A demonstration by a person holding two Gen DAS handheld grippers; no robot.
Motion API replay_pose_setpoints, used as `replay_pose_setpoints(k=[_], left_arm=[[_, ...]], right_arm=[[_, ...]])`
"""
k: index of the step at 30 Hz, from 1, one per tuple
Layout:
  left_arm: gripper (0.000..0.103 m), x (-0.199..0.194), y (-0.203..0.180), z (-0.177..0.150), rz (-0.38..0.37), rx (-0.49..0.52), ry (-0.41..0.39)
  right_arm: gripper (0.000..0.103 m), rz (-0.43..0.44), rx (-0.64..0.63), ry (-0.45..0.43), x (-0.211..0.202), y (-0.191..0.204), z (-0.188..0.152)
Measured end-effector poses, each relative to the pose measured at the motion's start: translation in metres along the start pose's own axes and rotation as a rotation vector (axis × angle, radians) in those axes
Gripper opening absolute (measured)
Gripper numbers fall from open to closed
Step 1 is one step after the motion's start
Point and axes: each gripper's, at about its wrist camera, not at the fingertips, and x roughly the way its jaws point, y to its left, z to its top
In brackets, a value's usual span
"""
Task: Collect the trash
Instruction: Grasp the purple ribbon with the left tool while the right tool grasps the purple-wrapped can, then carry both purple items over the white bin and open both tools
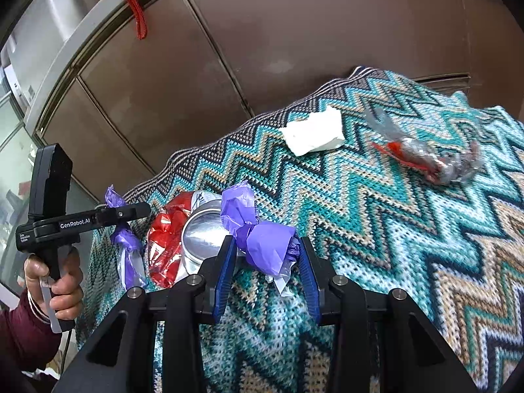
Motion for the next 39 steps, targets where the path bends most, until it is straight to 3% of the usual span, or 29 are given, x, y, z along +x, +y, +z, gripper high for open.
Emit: replay_pose_setpoints(k=[9,17,28,34,39], left_arm=[[0.007,-0.037,-0.004,0.005,-0.012,0.000,-0.063],[0.007,-0.083,-0.033,0.000,-0.079,0.035,-0.107],[0.007,-0.133,-0.173,-0.046,-0.257,0.236,-0.091],[0.007,-0.139,-0.265,-0.091,-0.342,0.373,-0.038],[0.007,-0.126,-0.342,-0.133,-0.387,0.487,0.024]], right_arm=[[0.037,-0.060,0.037,-0.073,-0.054,0.006,-0.012],[0.037,-0.122,0.077,-0.176,-0.144,0.015,-0.050],[0.037,-0.311,0.214,-0.361,-0.304,-0.007,-0.143],[0.038,-0.402,0.294,-0.431,-0.369,-0.029,-0.200],[0.038,-0.479,0.382,-0.449,-0.399,-0.055,-0.244]])
